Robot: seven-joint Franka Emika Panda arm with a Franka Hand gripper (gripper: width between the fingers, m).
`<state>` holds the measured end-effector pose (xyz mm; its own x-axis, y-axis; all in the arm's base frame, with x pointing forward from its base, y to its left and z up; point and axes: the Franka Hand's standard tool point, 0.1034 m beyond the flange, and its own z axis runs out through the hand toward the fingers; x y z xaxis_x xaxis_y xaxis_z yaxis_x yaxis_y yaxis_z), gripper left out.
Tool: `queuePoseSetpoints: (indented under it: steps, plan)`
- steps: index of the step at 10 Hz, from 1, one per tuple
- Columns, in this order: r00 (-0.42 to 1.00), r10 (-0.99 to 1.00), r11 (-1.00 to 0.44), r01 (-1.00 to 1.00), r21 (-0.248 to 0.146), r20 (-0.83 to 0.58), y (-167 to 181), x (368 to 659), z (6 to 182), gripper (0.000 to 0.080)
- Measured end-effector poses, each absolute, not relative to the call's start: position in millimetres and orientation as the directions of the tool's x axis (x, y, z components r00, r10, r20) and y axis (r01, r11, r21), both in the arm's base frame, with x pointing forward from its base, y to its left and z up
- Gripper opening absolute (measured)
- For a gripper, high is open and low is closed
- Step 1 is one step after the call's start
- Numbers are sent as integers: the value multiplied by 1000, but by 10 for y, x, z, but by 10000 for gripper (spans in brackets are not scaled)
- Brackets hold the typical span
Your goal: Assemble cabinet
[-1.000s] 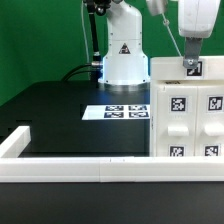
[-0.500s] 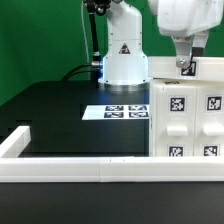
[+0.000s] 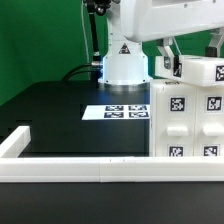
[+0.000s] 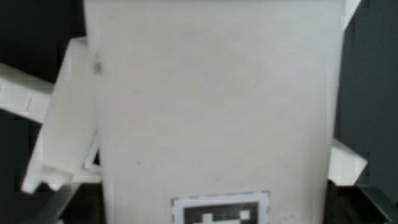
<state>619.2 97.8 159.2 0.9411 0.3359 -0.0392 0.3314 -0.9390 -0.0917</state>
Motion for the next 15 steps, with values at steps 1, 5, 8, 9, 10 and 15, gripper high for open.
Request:
queuePoseSetpoints:
  steps: [1,5,8,9,10,15]
  plan:
    - [965,259,-963,254,-88,-46,982,6193,1592,548]
    - [980,-196,-972,-199,-127,-40,982,6224,1589,550]
    - [937,-344,-929,-350,-118,-64,1011,6215,1588,550]
    - [926,-371,-919,-377,-116,-67,1013,6216,1589,550]
    - [888,-454,-881,-460,-111,-76,1021,6219,1591,550]
    - [555,-827,-540,-829,-146,-91,1042,6272,1588,550]
